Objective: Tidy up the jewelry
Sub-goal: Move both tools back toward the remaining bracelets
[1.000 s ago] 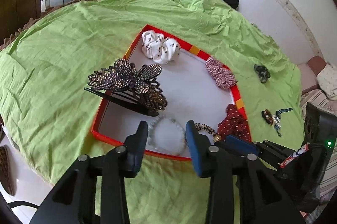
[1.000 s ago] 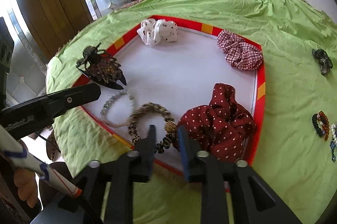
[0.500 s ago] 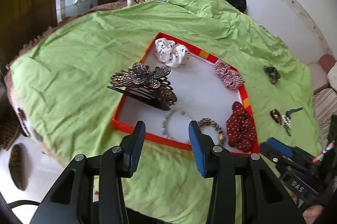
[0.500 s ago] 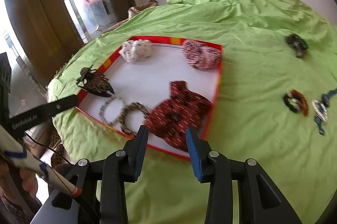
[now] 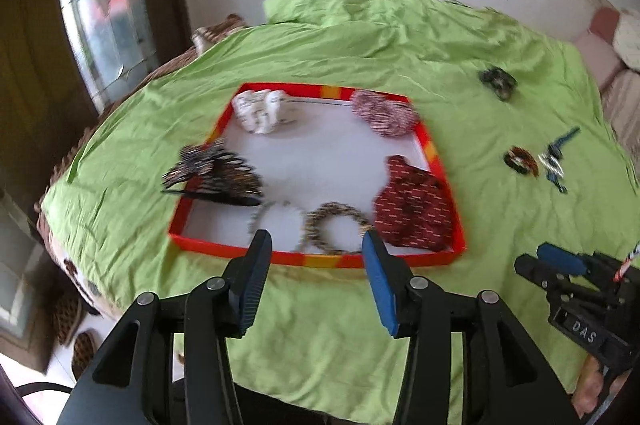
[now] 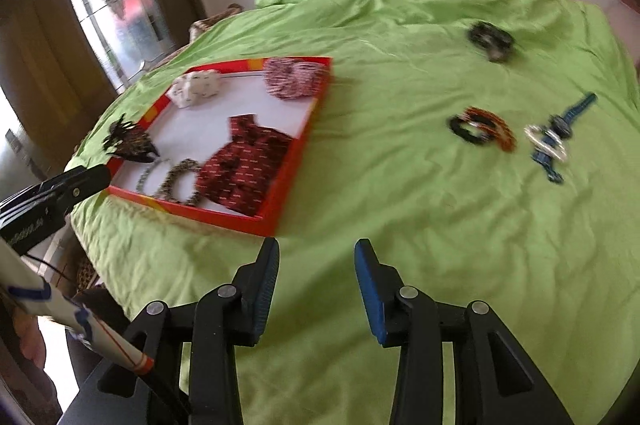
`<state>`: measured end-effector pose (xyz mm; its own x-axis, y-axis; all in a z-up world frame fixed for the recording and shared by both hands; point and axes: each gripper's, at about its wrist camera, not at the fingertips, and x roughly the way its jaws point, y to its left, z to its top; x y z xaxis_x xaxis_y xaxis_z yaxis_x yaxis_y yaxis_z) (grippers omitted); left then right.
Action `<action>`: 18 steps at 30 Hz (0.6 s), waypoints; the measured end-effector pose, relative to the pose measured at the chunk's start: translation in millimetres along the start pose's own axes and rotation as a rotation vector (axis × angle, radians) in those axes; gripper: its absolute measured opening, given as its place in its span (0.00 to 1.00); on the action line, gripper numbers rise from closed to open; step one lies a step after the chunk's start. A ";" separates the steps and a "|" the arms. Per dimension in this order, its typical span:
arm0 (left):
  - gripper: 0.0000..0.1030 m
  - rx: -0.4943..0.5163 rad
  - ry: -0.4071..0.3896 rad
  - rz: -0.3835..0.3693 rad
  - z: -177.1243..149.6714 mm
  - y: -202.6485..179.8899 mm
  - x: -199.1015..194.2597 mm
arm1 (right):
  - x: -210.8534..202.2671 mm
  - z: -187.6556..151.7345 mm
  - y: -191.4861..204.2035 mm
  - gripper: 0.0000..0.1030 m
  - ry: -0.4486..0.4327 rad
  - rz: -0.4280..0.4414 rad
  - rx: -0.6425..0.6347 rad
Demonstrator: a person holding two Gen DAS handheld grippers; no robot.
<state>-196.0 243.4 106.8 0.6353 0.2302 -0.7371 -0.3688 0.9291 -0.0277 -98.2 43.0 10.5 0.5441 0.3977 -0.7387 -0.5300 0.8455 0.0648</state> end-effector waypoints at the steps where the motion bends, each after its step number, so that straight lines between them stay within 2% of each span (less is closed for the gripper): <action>1: 0.46 0.018 0.000 -0.002 -0.3 -8.1 -0.7 | -2.2 -1.1 -4.8 0.44 -0.004 -0.009 0.008; 4: 0.47 0.067 0.004 -0.017 -1.3 -30.5 -1.5 | -8.7 -4.8 -22.2 0.50 -0.014 -0.025 0.043; 18: 0.49 0.206 0.033 -0.044 -8.0 -97.7 1.0 | -20.8 -19.3 -81.2 0.51 -0.029 -0.089 0.149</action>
<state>-164.8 150.5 103.4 0.6239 0.1819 -0.7601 -0.1925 0.9783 0.0761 -79.0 -40.8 7.7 0.6041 0.3272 -0.7267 -0.3781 0.9204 0.1001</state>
